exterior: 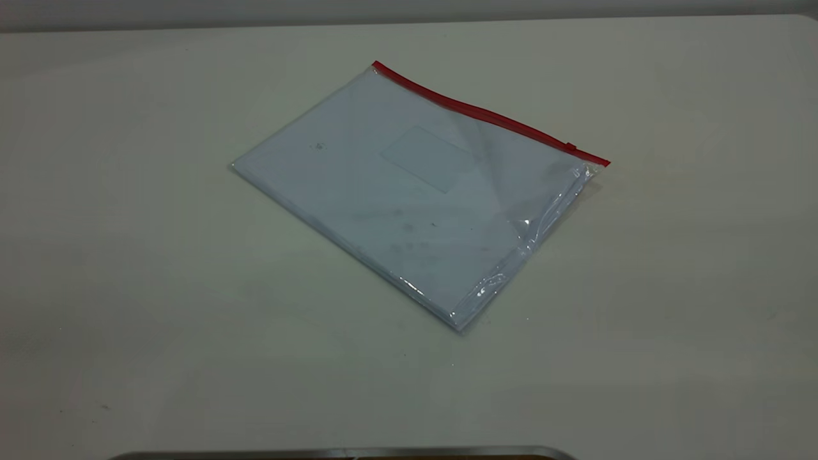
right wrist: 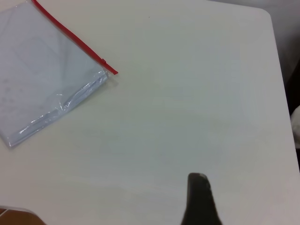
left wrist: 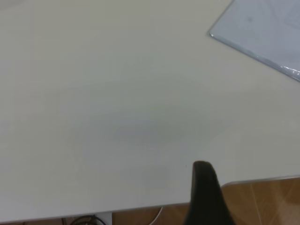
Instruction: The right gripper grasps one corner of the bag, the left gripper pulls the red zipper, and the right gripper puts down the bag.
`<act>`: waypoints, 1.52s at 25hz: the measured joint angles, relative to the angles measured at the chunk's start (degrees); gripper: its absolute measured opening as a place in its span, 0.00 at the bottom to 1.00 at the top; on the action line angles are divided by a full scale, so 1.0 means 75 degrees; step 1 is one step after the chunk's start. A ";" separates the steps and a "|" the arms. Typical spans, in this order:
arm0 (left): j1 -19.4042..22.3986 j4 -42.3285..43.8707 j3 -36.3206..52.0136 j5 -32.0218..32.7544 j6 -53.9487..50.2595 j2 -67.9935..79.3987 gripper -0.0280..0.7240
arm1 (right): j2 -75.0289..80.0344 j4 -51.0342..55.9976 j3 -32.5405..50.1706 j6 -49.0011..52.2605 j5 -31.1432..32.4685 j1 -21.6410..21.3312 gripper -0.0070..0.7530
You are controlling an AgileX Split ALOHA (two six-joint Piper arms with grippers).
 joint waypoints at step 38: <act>-0.0020 0.0892 -0.4483 -0.6231 -0.0891 1.1790 0.78 | 1.1236 0.5305 -0.1762 -0.4505 -0.4637 0.0000 0.74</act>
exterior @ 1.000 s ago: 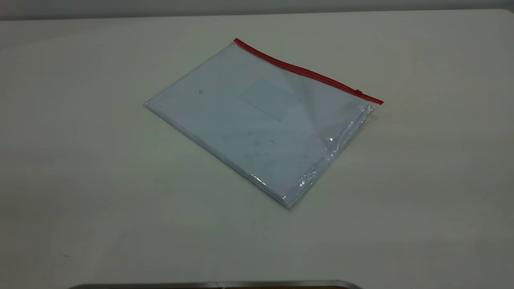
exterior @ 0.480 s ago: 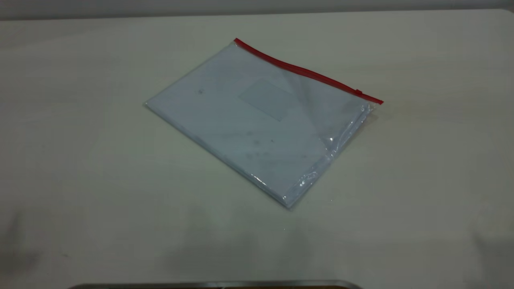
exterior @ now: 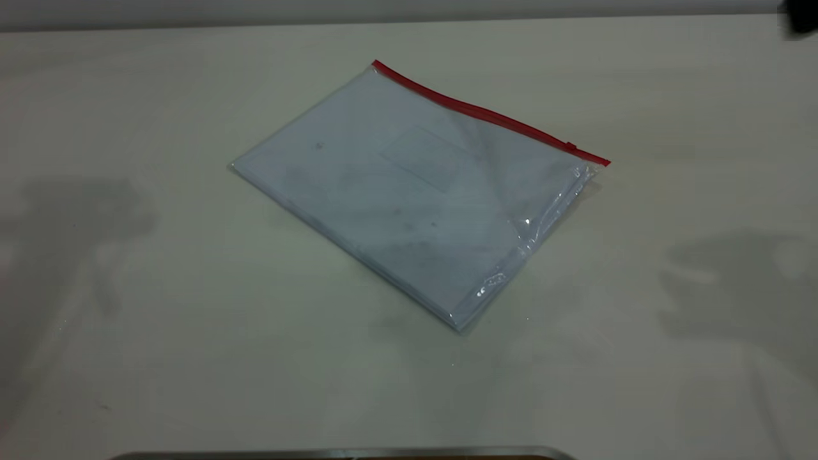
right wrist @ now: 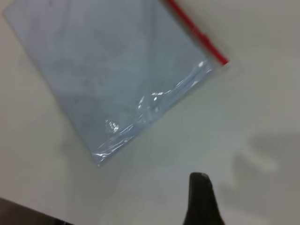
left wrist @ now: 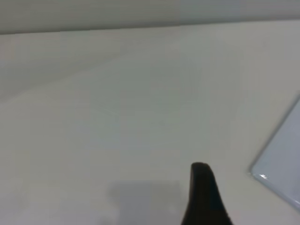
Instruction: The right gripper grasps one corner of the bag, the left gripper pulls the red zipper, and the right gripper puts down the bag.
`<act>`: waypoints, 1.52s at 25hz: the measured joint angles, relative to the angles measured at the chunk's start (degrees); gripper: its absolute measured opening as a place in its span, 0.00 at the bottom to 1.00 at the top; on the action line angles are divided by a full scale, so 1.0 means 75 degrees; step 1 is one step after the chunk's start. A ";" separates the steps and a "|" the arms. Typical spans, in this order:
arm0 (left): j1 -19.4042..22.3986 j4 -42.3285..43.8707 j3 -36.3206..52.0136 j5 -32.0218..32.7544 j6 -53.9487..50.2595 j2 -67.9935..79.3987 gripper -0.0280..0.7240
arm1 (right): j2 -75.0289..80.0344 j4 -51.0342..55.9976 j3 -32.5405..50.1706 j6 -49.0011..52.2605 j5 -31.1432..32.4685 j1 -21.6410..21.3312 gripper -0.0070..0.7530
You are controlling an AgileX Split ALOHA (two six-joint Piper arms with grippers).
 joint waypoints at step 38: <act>-0.1481 -0.3004 -0.3050 0.4028 0.3470 0.3447 0.78 | 0.7919 0.5463 -0.4079 -0.6207 0.0964 -0.0006 0.74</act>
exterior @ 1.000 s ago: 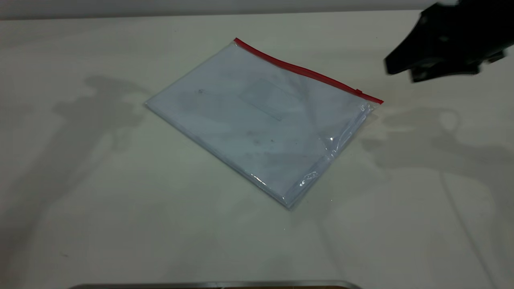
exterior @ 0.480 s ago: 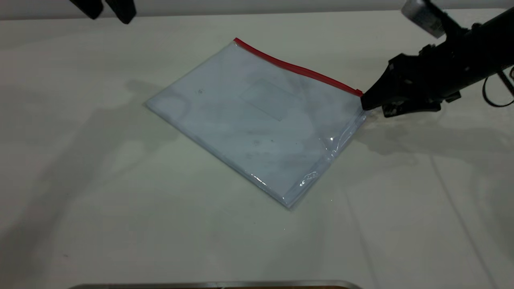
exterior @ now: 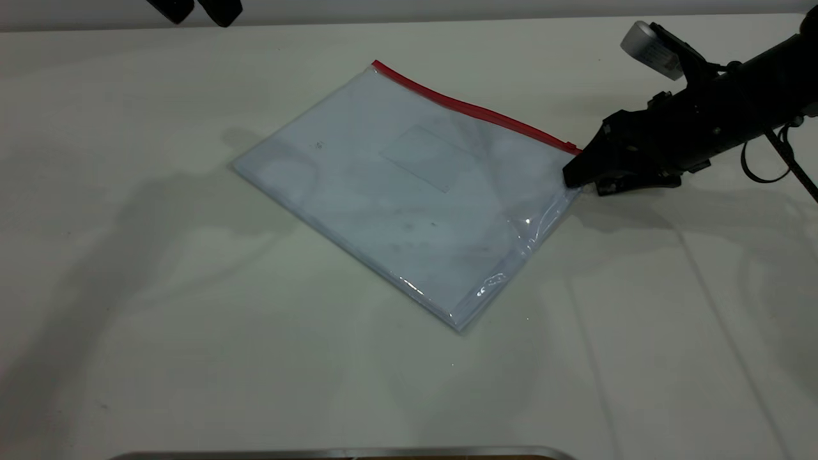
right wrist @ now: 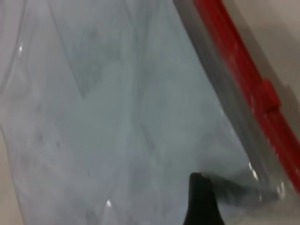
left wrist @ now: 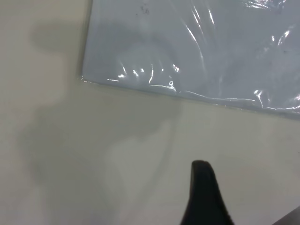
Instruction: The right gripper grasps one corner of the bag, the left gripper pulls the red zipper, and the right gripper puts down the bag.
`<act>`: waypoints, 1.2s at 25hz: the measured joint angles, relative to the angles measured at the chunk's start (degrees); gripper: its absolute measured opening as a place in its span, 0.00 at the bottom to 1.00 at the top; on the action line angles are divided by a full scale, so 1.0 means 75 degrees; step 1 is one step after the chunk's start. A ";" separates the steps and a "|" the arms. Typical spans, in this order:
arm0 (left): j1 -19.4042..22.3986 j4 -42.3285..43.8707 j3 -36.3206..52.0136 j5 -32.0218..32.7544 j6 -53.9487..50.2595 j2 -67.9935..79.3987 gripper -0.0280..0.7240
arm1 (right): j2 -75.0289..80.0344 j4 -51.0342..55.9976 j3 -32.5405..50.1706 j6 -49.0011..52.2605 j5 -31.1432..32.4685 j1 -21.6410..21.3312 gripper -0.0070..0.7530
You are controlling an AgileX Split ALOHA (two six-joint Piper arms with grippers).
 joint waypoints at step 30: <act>0.0000 -0.2557 -0.0015 0.0045 0.6311 0.0881 0.78 | 0.0182 -0.3223 -0.3273 -0.0598 0.3019 0.1301 0.05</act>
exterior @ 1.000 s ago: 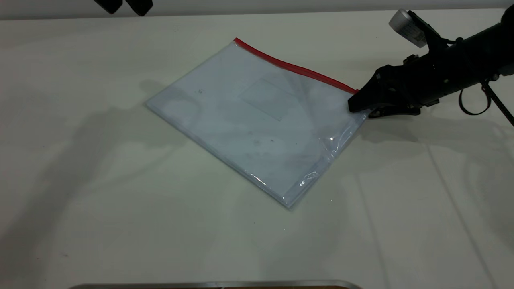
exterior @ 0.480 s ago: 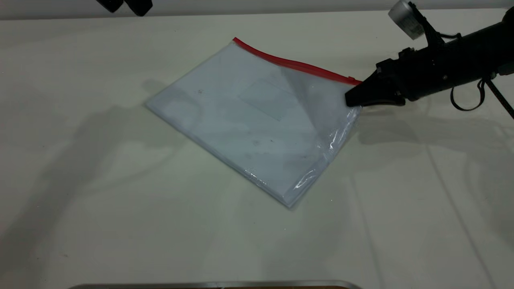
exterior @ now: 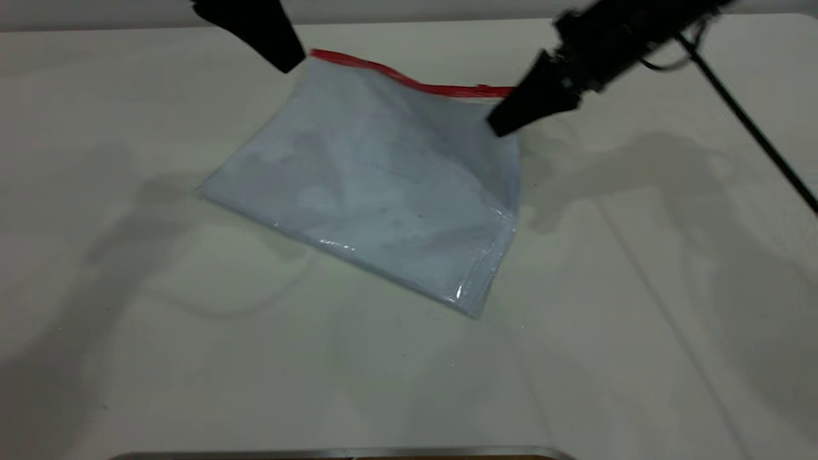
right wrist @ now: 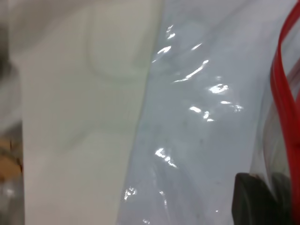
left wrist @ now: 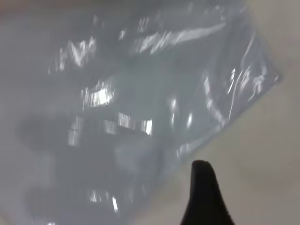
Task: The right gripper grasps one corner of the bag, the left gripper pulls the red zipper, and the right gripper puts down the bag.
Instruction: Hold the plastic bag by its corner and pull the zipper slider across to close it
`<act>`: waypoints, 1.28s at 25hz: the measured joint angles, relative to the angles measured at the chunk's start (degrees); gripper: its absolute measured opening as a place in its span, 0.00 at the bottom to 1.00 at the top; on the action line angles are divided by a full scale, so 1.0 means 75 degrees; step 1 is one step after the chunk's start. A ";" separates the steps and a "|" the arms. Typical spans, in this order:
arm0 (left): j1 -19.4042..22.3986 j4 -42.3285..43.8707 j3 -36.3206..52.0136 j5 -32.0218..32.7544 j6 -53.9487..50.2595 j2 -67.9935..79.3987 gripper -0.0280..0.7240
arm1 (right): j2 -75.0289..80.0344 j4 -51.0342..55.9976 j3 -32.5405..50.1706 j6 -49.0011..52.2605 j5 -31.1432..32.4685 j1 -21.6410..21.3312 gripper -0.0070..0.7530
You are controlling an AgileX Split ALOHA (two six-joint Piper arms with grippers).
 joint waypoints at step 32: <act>-0.0023 -0.2243 0.0000 -0.0275 0.3710 0.0505 0.77 | 0.0000 0.0109 -0.1388 0.0600 0.0873 0.1325 0.05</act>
